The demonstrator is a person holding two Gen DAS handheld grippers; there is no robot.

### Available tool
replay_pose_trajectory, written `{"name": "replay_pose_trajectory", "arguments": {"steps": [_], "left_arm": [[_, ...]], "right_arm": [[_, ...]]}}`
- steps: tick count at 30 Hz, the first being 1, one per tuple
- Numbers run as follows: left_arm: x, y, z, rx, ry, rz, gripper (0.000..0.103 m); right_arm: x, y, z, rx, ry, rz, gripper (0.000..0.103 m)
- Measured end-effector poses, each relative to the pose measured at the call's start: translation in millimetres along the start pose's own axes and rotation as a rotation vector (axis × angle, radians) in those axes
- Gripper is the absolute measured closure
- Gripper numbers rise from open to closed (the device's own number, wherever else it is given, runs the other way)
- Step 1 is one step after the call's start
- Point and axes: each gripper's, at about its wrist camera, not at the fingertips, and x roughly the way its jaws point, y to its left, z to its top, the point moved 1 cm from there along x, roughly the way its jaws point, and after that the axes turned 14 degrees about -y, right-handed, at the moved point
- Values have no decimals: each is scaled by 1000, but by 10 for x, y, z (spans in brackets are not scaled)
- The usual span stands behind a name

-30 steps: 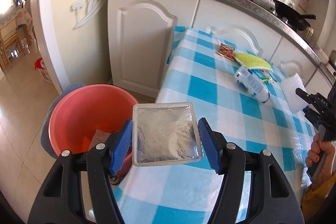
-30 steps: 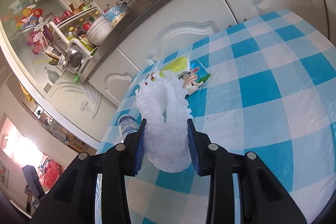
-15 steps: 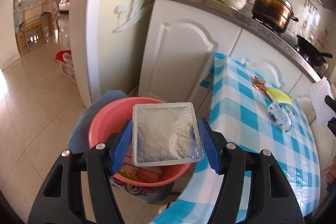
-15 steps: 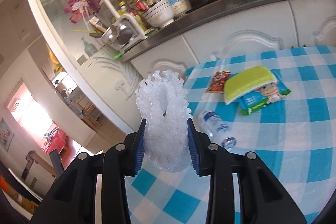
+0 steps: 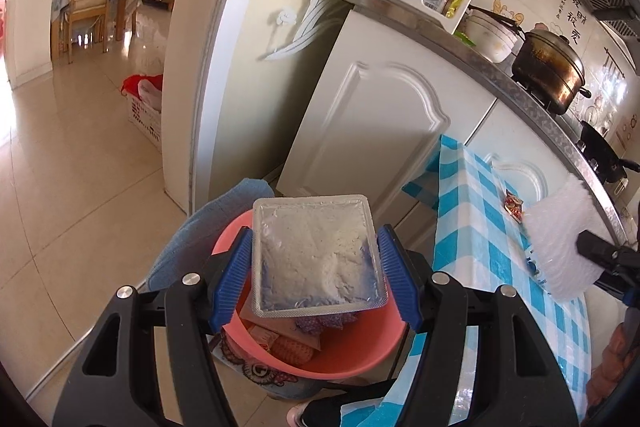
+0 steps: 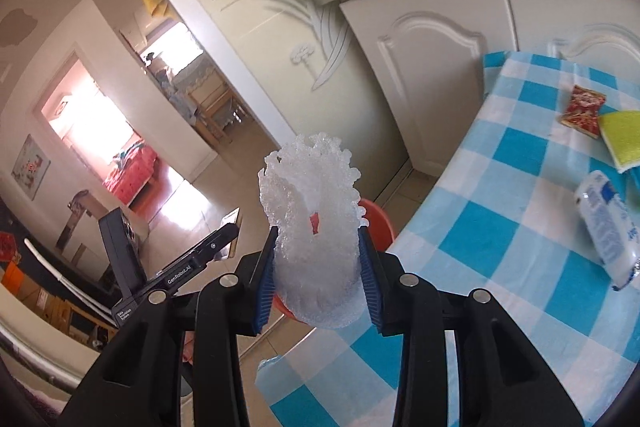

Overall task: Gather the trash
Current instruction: 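Carry the foil tray and foam net to the red bucket and release both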

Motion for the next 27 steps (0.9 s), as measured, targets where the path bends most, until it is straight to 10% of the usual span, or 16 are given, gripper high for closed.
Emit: {"name": "replay_pose_trajectory", "arguments": {"steps": [13,27], "left_arm": [[447,108,-272,-35,87,10,39],[757,196,-558,-17,181,72,20]], "right_arm": [[946,158,-332,-83,216,-42,59],[922,87,-426,-59,207,-50,26]]}}
